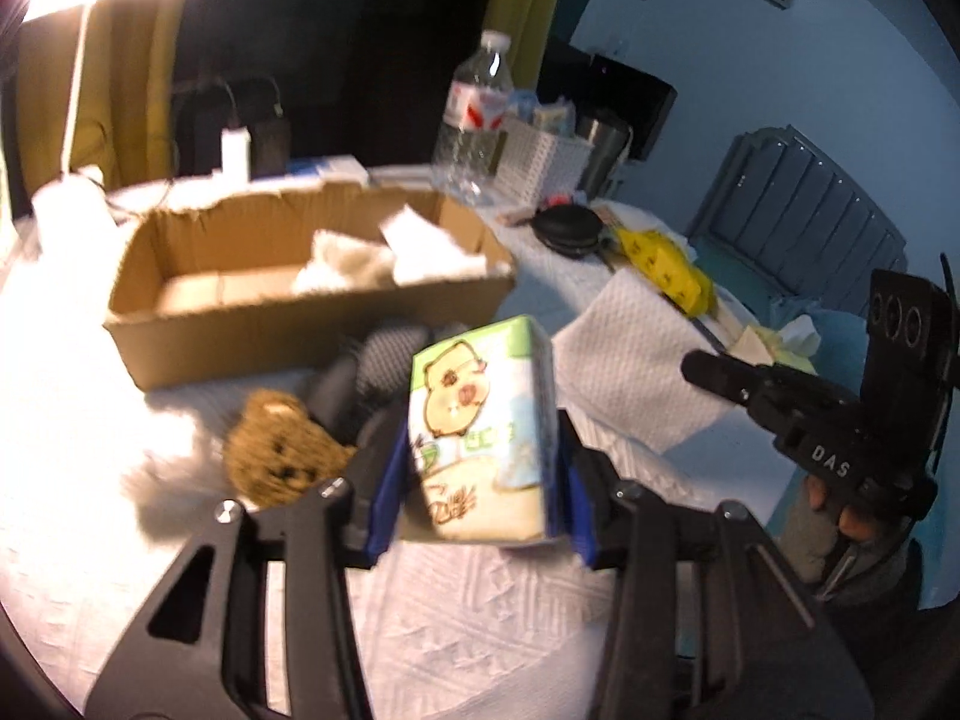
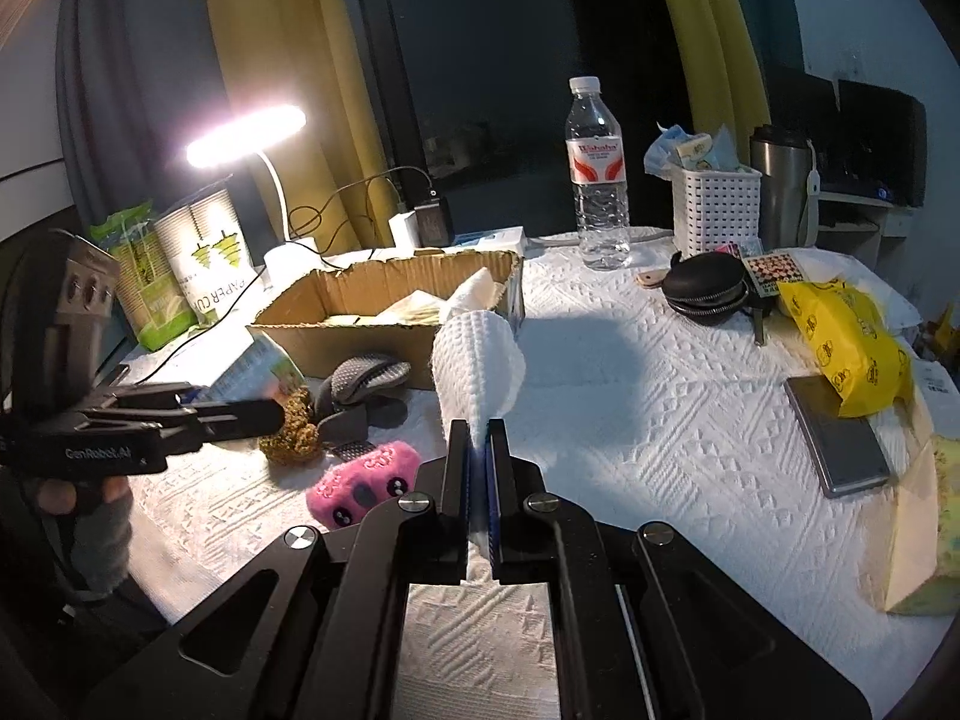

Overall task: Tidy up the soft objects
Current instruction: 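Place the tissue pack in the box with the left tool while the right tool drops the towel in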

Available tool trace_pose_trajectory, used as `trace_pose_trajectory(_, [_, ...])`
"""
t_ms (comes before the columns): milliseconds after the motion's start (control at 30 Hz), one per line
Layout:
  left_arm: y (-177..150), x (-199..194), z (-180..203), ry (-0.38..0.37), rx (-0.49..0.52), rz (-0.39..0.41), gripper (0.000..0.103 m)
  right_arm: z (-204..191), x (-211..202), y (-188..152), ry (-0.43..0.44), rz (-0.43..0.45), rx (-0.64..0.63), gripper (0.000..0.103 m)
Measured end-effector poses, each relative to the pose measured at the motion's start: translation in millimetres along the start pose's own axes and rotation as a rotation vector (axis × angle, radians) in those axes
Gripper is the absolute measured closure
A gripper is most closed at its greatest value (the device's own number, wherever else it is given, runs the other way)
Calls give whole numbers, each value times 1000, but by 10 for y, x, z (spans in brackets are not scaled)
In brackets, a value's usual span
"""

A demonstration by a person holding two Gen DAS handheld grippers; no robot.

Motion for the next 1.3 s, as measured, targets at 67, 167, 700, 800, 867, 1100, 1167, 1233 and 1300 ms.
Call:
trace_pose_trajectory(67, [15, -80, -42, 9, 2, 14, 57, -52, 4, 21, 3, 4, -7, 98])
trace_pose_trajectory(167, [28, -144, -109, 35, 8, 26, 57, -126, 28, 46, 7, 6, -19, 98])
trace_pose_trajectory(700, [127, -505, -702, 194, 62, 108, 57, -673, 257, 292, 4, 31, -87, 98])
trace_pose_trajectory(800, [203, -524, -830, 201, 74, 119, 57, -776, 322, 372, 4, 37, -105, 98])
trace_pose_trajectory(867, [261, -536, -911, 209, 77, 128, 57, -830, 364, 429, 2, 42, -116, 98])
trace_pose_trajectory(1100, [458, -507, -1107, 247, 101, 161, 57, -929, 510, 646, -8, 75, -130, 98])
trace_pose_trajectory(1167, [492, -486, -1144, 253, 102, 167, 57, -943, 539, 692, -8, 85, -130, 98])
trace_pose_trajectory(1233, [531, -443, -1189, 259, 103, 171, 57, -955, 575, 738, -8, 92, -134, 98])
trace_pose_trajectory(1300, [554, -400, -1227, 260, 98, 172, 57, -964, 624, 792, -8, 96, -139, 98])
Point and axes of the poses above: each gripper's, at about its wrist camera, not at the fingertips, and x roughly the way its jaws point, z to its right, y to its top, the point moved 1 cm from there along x, roughly the way its jaws point, and after that the axes turned 11 degrees about x, right-handed, at the moved point
